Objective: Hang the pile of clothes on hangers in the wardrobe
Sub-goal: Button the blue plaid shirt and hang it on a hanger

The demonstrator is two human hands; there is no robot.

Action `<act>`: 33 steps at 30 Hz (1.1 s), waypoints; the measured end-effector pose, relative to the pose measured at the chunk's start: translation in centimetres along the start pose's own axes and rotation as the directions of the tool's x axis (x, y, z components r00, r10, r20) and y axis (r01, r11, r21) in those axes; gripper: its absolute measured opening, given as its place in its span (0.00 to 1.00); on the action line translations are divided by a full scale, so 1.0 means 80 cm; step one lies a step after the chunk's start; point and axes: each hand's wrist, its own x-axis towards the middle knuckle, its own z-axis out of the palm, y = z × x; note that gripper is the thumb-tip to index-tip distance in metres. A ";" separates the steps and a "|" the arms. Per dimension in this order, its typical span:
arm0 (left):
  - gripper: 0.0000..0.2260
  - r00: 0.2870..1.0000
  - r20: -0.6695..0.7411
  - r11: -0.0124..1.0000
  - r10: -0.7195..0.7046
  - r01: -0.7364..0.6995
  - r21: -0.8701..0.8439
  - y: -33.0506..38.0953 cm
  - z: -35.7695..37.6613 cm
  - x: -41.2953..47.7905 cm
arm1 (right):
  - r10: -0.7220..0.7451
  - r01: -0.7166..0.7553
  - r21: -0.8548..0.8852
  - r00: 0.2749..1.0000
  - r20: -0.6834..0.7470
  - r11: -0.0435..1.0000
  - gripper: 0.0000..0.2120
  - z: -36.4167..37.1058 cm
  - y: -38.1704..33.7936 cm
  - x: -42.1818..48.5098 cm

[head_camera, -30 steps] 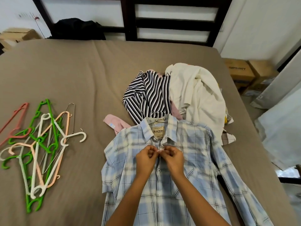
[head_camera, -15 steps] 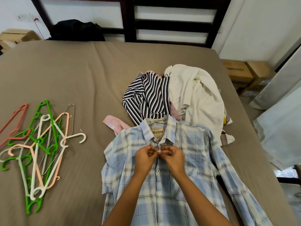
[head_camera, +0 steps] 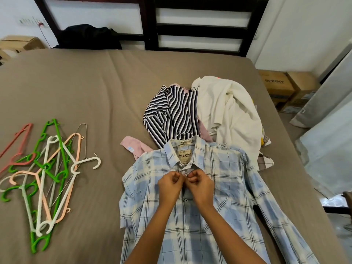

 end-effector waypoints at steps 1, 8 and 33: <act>0.04 1.000 -0.010 0.999 0.020 -0.020 0.026 0.001 0.000 -0.001 | 0.009 -0.009 0.009 1.000 -0.003 1.000 0.10 0.001 0.000 -0.001; 0.04 0.998 0.054 0.999 0.035 -0.035 0.011 -0.009 -0.001 0.006 | 0.327 -0.345 0.312 0.939 0.111 0.885 0.04 0.002 -0.008 0.001; 0.09 0.763 0.338 0.711 0.550 -0.641 0.290 0.088 -0.123 0.061 | -0.633 0.386 -0.718 0.767 -0.099 0.579 0.11 -0.237 -0.095 0.025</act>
